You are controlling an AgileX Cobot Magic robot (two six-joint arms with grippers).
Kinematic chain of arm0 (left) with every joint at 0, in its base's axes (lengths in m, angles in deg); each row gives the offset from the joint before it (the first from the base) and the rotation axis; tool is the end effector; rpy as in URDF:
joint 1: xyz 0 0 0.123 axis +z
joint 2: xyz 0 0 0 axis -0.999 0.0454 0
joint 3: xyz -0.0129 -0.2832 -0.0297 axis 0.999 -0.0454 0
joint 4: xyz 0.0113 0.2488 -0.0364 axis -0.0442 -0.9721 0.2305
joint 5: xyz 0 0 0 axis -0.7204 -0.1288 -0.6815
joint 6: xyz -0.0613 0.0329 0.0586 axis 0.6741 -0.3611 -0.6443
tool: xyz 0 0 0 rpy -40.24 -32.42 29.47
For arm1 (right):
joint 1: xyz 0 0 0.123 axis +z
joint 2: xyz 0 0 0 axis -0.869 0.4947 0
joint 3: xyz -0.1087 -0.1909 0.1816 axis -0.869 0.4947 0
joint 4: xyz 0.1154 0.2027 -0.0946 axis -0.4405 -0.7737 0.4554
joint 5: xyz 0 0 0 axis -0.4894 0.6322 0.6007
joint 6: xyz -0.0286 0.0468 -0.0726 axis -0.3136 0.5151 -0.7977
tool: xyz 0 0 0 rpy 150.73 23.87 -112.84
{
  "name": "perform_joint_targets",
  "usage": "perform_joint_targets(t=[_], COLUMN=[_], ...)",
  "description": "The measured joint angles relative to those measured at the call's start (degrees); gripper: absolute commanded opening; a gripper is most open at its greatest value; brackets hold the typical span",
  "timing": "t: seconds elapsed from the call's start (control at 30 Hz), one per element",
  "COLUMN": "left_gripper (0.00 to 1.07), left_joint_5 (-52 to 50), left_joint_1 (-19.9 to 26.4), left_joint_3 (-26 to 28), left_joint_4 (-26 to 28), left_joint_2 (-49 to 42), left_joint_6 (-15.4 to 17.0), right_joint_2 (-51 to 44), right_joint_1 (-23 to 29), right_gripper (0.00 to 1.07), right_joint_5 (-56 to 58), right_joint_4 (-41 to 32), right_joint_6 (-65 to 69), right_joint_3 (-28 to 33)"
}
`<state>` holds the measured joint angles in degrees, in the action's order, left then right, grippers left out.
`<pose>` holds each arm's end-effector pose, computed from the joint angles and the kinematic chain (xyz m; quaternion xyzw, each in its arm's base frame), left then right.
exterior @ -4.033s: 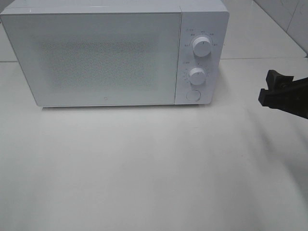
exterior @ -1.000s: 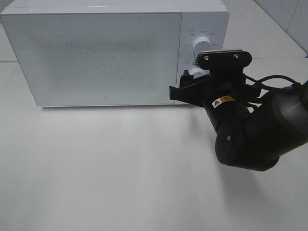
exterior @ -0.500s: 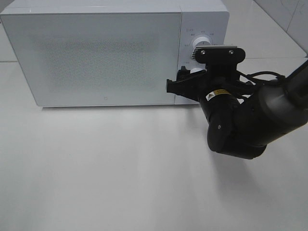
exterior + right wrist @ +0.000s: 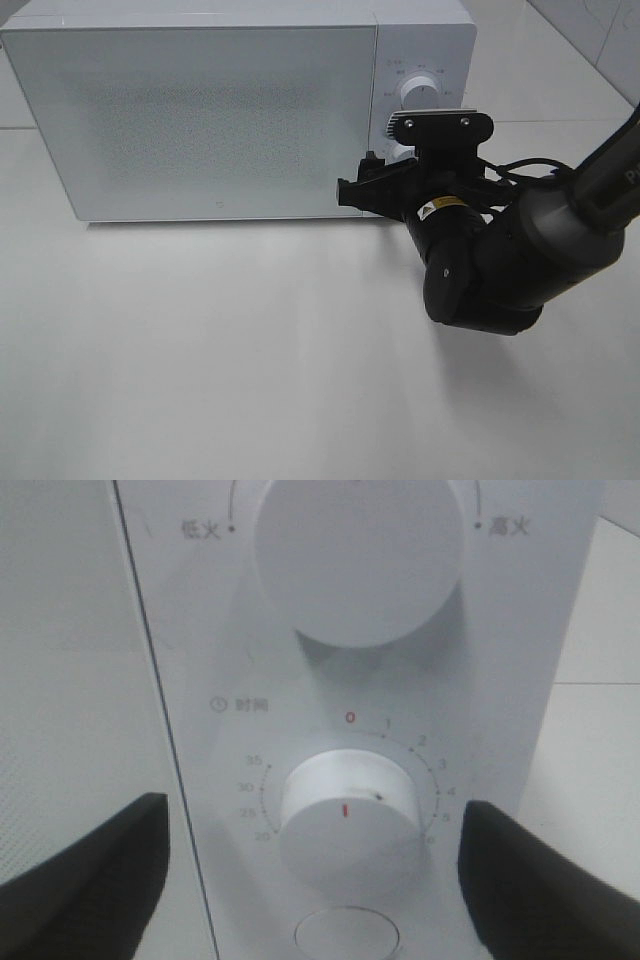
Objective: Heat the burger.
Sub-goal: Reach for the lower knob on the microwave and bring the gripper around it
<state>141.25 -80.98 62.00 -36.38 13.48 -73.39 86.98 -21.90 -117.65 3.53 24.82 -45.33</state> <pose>-0.0078 -0.0121 0.2834 -0.0294 0.8455 -0.0318 0.5323 0.3104 0.1797 0.1155 -0.0132 0.7473 0.0239 0.6639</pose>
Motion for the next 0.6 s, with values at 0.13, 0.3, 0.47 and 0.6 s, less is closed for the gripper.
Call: perform_joint_targets(t=[0.13, 0.3, 0.47, 0.6], left_gripper=[1.02, 1.02, 1.02, 1.02], left_joint_5=[0.0, 0.0, 0.0, 0.0], left_joint_1=[0.0, 0.0, 0.0, 0.0], left_joint_3=[0.0, 0.0, 0.0, 0.0], left_joint_4=[0.0, 0.0, 0.0, 0.0], left_joint_2=[0.0, 0.0, 0.0, 0.0], left_joint_6=[0.0, 0.0, 0.0, 0.0], right_joint_2=[0.0, 0.0, 0.2, 1.7], right_joint_1=[-0.3, -1.3, -1.3, -1.1], right_gripper=[0.76, 0.76, 0.76, 0.76], right_joint_5=[0.0, 0.0, -0.1, 0.5], right_joint_4=[0.3, 0.4, 0.8, 1.3], right_joint_6=[0.1, 0.7, 1.1, 1.5], right_joint_3=[-0.9, -1.2, -1.5, -2.8])
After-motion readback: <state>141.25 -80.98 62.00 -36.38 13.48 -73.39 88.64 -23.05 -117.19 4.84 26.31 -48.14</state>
